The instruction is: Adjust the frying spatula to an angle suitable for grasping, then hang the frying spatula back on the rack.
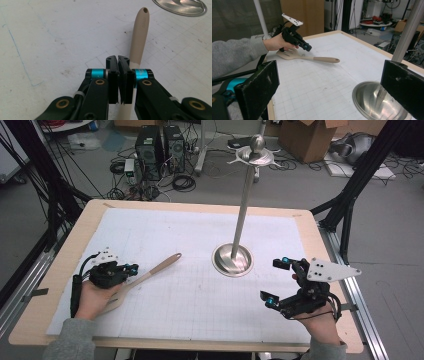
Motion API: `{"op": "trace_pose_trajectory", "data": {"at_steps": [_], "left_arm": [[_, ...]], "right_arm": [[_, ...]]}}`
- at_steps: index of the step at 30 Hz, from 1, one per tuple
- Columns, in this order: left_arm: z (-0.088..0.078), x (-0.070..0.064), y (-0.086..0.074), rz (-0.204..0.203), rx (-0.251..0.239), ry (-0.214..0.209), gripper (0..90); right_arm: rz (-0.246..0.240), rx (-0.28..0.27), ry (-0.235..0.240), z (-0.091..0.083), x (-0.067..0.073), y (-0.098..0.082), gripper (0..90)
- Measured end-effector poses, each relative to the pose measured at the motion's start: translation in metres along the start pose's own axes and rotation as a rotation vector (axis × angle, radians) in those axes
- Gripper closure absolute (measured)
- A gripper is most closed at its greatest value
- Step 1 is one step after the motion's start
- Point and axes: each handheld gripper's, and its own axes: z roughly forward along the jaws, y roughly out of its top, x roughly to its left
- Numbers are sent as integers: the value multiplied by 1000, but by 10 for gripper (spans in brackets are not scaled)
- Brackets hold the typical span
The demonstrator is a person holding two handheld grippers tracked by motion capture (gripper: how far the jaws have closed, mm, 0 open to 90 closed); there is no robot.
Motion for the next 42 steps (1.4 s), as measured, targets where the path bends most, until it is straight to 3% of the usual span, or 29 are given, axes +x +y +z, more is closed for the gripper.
{"op": "trace_pose_trajectory", "data": {"at_steps": [5, 9, 14, 19, 29, 35, 42], "left_arm": [[0, -3, -1, 18, -8, -11, 794], [3, -2, -5, 5, -5, -3, 618], [4, -1, -8, 42, -22, -19, 435], [5, -1, -9, 56, 2, -24, 268], [6, 1, -14, 58, 36, -46, 242], [11, -1, -16, 95, 77, -45, 270], [11, -2, -16, 99, 72, -55, 287]], "right_arm": [[4, 6, 1, 0, 0, 0, 8], [4, 6, 1, 0, 0, 0, 7], [5, 7, 4, 0, 1, 0, 7], [2, 11, 8, 1, 1, 0, 8], [0, 12, 8, 1, 2, 0, 8], [2, 21, 15, 3, 2, -1, 7], [2, 23, 17, 2, 3, 0, 8]]}}
